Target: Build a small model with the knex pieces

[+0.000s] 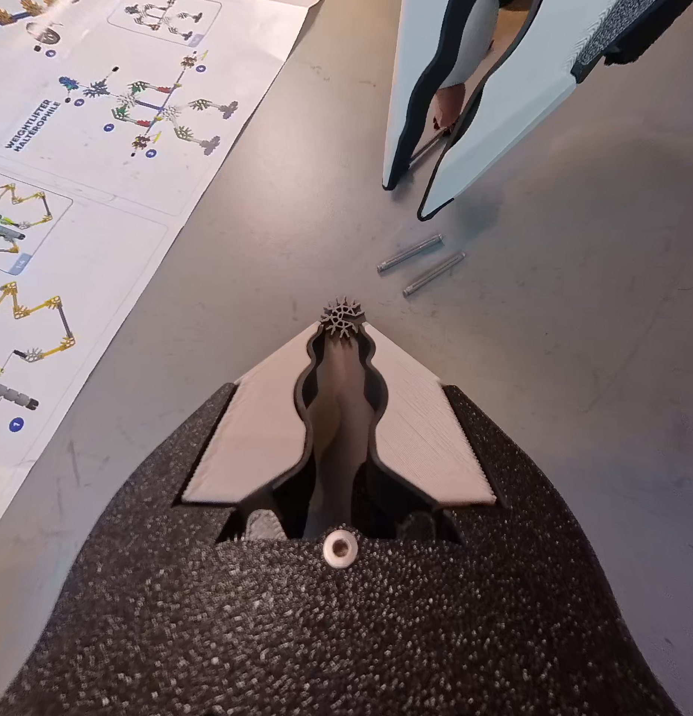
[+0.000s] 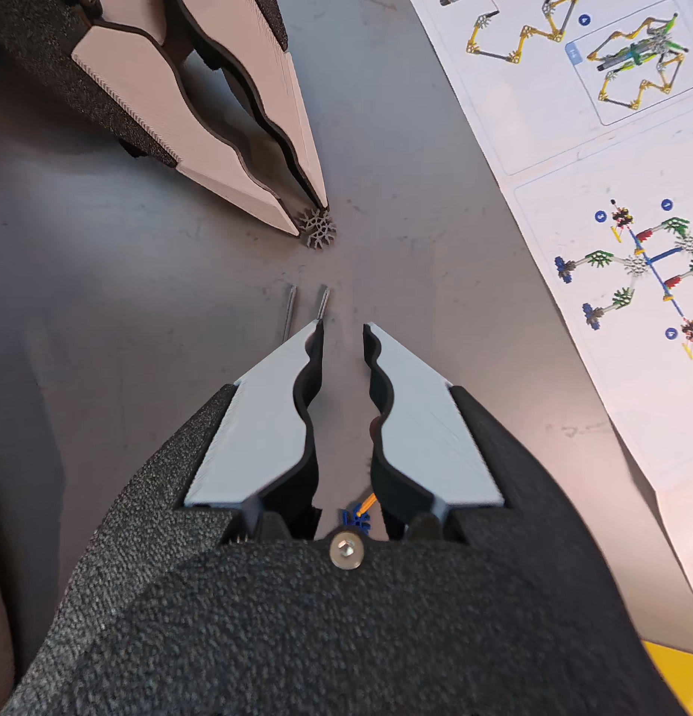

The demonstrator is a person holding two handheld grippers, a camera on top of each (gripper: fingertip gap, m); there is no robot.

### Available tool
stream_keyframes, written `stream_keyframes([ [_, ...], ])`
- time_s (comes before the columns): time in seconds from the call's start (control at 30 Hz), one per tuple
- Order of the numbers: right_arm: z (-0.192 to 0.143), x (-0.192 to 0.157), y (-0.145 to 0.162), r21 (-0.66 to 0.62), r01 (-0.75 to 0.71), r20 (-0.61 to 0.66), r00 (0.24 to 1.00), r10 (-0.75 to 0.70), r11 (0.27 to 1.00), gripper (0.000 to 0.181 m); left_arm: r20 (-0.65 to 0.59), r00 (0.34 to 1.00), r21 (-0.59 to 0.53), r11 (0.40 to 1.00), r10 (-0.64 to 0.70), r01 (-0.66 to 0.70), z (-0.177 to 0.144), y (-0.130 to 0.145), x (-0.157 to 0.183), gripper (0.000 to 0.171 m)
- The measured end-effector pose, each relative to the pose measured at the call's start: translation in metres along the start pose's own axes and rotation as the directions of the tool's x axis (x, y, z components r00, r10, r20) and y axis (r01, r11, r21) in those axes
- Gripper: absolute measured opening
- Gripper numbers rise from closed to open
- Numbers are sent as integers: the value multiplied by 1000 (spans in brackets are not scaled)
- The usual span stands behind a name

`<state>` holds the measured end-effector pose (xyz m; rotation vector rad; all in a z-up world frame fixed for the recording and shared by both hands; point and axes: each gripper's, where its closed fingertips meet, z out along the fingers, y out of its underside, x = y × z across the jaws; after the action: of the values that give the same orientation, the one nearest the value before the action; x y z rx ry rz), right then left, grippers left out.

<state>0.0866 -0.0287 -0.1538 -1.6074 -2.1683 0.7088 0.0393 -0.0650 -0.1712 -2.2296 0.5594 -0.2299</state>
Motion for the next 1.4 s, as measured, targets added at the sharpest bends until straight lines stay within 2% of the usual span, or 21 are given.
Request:
stream_keyframes([
  [0.3,5,-4,0,31,-28,25,999,28,999,12,-33,999,40,999,-36,37,-11,-3,-4,24],
  [0.6,12,-10,-1,32,-26,47,999,24,999,12,-87,996,43,999,35,-31,-8,-5,-6,34],
  [0.77,17,-13,0,24,-19,53,998,17,1000,11,-108,990,-8,995,93,-95,-1,0,-2,33],
  [1.0,24,-10,1,3,11,15,1000,-11,1000,3,-138,987,-27,996,86,-90,-2,2,7,20],
  [1.2,25,-17,-12,63,19,49,999,-22,998,1,-134,989,-30,998,55,-60,-3,3,7,20],
  [1.4,33,-22,-19,57,44,66,997,-48,997,1,-119,992,-19,998,49,-52,-1,1,4,22],
])
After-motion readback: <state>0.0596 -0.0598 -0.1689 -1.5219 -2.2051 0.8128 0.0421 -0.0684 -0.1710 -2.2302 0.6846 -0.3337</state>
